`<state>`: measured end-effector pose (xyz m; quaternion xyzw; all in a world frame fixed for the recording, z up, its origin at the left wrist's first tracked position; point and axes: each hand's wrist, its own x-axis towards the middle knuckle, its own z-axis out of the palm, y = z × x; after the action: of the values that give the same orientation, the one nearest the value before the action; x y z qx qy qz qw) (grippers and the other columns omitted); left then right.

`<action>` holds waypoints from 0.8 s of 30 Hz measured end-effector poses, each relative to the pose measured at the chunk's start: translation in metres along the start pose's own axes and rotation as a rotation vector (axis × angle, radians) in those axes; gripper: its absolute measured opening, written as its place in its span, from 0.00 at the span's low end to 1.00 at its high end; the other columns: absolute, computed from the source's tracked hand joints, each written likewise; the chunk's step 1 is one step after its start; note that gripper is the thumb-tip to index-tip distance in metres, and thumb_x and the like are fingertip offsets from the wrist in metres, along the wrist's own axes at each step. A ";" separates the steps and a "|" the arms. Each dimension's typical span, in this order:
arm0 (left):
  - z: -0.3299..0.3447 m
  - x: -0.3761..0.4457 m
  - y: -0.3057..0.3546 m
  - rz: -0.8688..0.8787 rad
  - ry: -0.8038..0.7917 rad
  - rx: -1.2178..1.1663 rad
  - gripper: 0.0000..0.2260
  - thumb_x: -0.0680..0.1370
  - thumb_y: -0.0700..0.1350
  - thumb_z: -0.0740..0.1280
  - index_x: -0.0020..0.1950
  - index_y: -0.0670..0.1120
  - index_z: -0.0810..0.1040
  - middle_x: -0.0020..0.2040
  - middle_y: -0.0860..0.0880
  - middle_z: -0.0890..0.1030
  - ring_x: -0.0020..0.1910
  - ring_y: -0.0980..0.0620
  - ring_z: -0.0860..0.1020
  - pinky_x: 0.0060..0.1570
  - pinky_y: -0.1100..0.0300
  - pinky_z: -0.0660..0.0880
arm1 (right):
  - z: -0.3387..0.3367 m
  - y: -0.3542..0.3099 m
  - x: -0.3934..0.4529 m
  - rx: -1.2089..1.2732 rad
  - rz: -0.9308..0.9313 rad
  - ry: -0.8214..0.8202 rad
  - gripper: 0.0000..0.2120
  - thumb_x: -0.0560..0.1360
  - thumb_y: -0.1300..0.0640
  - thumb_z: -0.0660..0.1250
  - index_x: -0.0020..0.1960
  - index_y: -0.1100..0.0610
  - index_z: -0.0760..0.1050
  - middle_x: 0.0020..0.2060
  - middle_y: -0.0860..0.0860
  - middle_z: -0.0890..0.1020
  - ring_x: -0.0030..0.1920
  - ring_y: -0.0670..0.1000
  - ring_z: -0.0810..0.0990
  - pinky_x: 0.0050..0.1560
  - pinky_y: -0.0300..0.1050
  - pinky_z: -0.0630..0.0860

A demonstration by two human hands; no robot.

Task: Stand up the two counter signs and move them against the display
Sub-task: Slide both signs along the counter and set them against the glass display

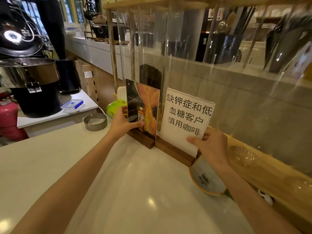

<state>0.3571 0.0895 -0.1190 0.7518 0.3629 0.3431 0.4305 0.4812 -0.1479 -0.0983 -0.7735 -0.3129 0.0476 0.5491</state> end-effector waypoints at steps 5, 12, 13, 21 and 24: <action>0.015 0.011 0.005 -0.016 -0.021 -0.093 0.37 0.62 0.44 0.77 0.67 0.45 0.62 0.64 0.45 0.72 0.61 0.49 0.71 0.56 0.58 0.69 | 0.003 0.004 -0.001 -0.033 -0.026 0.060 0.16 0.66 0.62 0.73 0.53 0.59 0.79 0.54 0.55 0.83 0.51 0.53 0.82 0.38 0.32 0.74; 0.027 0.019 0.006 0.012 -0.023 -0.098 0.36 0.63 0.45 0.77 0.66 0.45 0.63 0.65 0.45 0.72 0.59 0.52 0.70 0.54 0.59 0.70 | 0.006 0.011 -0.003 -0.020 -0.062 0.076 0.16 0.68 0.61 0.72 0.55 0.59 0.79 0.56 0.55 0.82 0.55 0.54 0.81 0.39 0.30 0.75; 0.028 0.020 0.005 0.014 -0.023 -0.105 0.37 0.62 0.46 0.77 0.66 0.45 0.63 0.65 0.44 0.72 0.60 0.51 0.71 0.54 0.59 0.70 | 0.006 0.012 -0.003 -0.024 -0.061 0.083 0.16 0.68 0.60 0.72 0.55 0.59 0.79 0.56 0.55 0.82 0.55 0.54 0.81 0.39 0.31 0.75; 0.036 0.022 0.007 0.025 -0.011 -0.095 0.36 0.63 0.46 0.76 0.66 0.45 0.64 0.65 0.44 0.72 0.63 0.47 0.71 0.57 0.57 0.69 | 0.005 0.014 -0.005 -0.032 -0.065 0.074 0.16 0.68 0.60 0.72 0.55 0.59 0.78 0.57 0.54 0.82 0.55 0.54 0.81 0.40 0.33 0.77; 0.035 0.019 0.007 0.035 -0.018 -0.076 0.36 0.64 0.47 0.76 0.67 0.46 0.63 0.66 0.44 0.72 0.65 0.46 0.70 0.59 0.55 0.69 | 0.001 0.012 -0.003 -0.055 -0.081 0.028 0.17 0.68 0.60 0.72 0.55 0.59 0.78 0.56 0.54 0.82 0.54 0.54 0.81 0.40 0.32 0.75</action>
<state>0.3978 0.0887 -0.1226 0.7443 0.3325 0.3572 0.4560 0.4837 -0.1512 -0.1096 -0.7757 -0.3374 0.0056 0.5333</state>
